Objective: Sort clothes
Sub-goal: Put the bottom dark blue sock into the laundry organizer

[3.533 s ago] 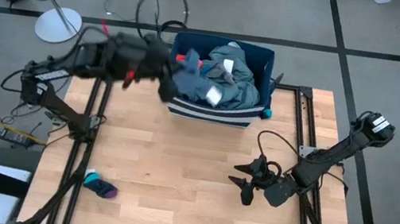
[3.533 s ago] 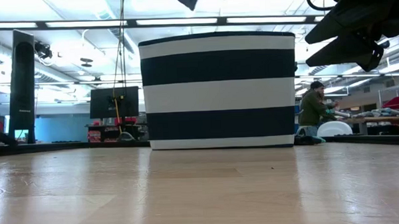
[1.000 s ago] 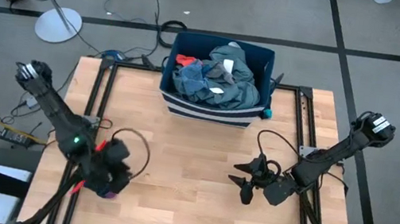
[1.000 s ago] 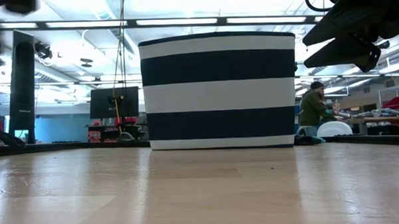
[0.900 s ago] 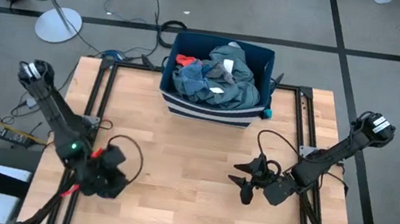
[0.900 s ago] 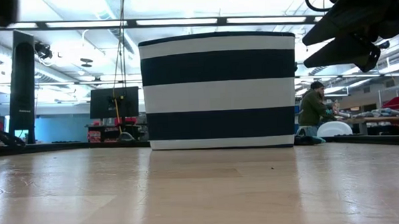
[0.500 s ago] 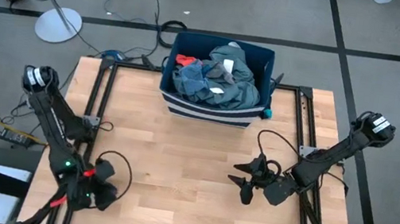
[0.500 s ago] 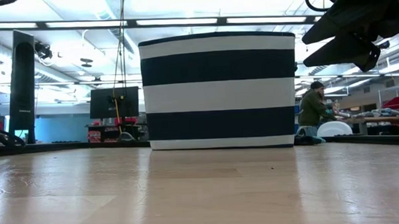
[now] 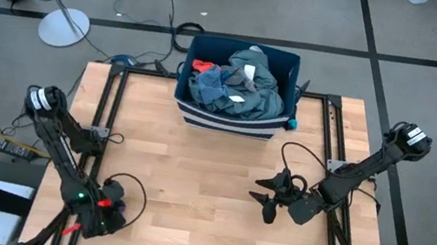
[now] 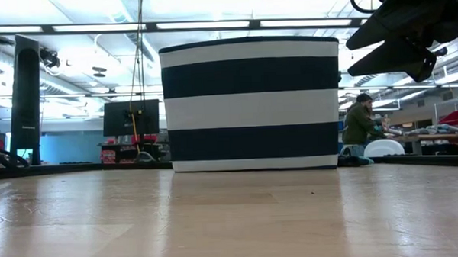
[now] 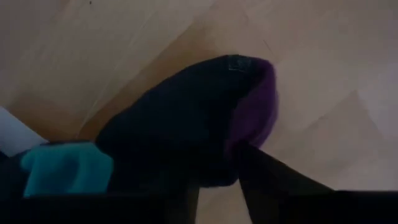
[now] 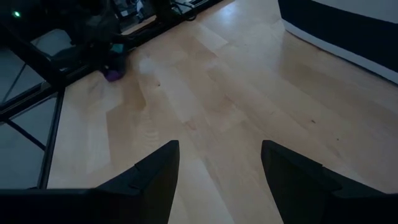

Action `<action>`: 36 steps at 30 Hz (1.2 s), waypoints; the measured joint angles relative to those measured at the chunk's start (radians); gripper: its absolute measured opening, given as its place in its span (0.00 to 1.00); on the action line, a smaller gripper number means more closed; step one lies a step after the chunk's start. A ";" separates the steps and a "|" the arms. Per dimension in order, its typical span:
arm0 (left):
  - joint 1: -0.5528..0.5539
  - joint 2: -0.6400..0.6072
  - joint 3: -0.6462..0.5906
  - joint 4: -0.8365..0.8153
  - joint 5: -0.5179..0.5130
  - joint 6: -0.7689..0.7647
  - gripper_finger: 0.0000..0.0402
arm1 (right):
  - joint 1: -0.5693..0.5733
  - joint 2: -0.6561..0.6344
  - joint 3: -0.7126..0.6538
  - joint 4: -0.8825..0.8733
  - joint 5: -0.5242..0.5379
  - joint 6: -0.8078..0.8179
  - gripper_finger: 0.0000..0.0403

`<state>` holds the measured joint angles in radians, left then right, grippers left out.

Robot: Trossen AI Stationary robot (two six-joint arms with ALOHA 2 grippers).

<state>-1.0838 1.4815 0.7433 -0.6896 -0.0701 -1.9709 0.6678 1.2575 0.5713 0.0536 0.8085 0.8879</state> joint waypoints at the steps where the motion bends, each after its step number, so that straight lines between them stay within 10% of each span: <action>1: 0.001 0.011 0.000 0.002 0.007 0.001 0.23 | 0.000 0.000 0.000 0.000 0.000 0.000 0.57; 6: 0.004 0.029 0.003 0.007 0.004 0.010 0.03 | 0.000 0.000 0.000 0.006 0.000 0.000 0.57; 24: 0.039 0.004 0.369 -0.416 -0.200 0.060 0.00 | 0.000 0.000 0.000 0.025 0.000 0.000 0.57; 36: 0.305 0.004 0.680 -0.756 -0.307 0.481 0.00 | 0.000 0.000 0.000 0.032 0.000 0.000 0.57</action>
<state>-0.7785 1.4857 1.4235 -1.4457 -0.3768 -1.4895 0.6674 1.2575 0.5713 0.0859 0.8082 0.8875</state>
